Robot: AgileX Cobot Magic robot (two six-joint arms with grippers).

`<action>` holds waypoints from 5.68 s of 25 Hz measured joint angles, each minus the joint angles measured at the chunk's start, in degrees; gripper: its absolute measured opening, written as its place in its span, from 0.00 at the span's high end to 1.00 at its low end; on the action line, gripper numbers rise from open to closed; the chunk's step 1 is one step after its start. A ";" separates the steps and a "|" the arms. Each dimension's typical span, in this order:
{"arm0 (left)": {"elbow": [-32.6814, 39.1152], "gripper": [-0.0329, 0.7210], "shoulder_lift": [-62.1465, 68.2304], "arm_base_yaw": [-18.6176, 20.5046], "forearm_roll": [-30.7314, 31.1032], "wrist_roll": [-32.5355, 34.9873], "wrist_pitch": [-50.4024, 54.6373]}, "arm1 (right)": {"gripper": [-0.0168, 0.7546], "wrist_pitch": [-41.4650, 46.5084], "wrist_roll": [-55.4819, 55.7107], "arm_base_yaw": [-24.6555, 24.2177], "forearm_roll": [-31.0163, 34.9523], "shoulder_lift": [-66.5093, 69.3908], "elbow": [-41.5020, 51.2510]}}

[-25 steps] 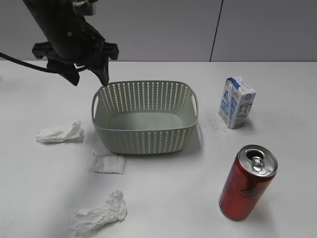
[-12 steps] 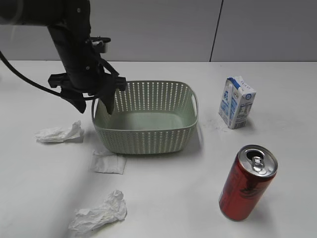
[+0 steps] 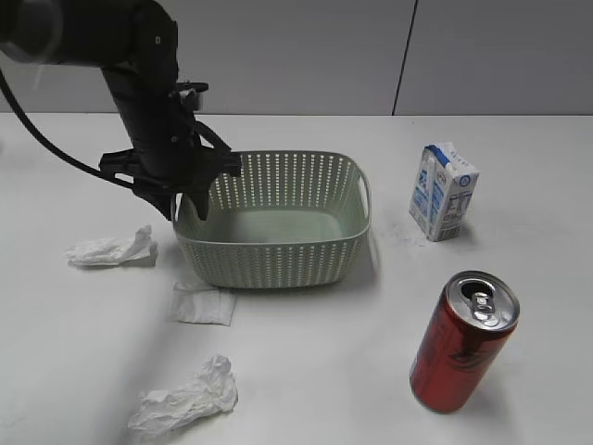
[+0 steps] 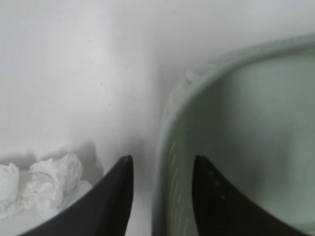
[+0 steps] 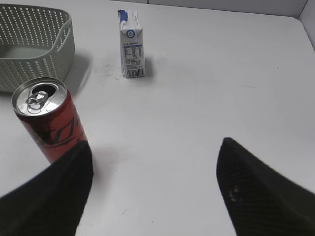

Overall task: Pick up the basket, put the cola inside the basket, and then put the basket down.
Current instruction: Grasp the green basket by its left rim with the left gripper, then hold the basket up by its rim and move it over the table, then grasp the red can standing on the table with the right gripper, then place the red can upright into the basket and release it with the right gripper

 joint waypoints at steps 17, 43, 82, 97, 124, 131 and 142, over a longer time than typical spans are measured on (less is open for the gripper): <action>0.00 0.79 0.02 0.00 -0.55 -0.18 0.82 | 0.21 0.00 0.00 0.00 0.00 0.00 0.00; 7.78 0.95 -13.86 2.36 -2.37 -1.26 1.56 | 0.21 2.86 0.30 0.00 2.76 8.97 -4.73; 13.10 0.95 -14.49 2.36 -1.48 3.63 -6.46 | 0.15 1.02 23.84 29.37 -2.02 82.89 -31.65; 13.10 0.95 -14.49 2.36 -1.79 3.64 -6.46 | 0.16 1.72 26.26 29.37 -2.41 85.97 -29.14; 13.10 0.95 -14.49 2.36 -6.89 3.70 -3.12 | 0.33 14.35 14.48 29.37 -5.26 84.66 -49.18; 13.10 0.95 -14.49 1.44 -6.52 3.73 -3.14 | 0.33 14.62 11.35 29.42 -4.40 84.93 -66.72; 12.98 0.95 -14.49 -2.84 -7.15 3.71 -5.70 | 0.33 15.13 5.90 29.97 -0.79 102.20 -71.43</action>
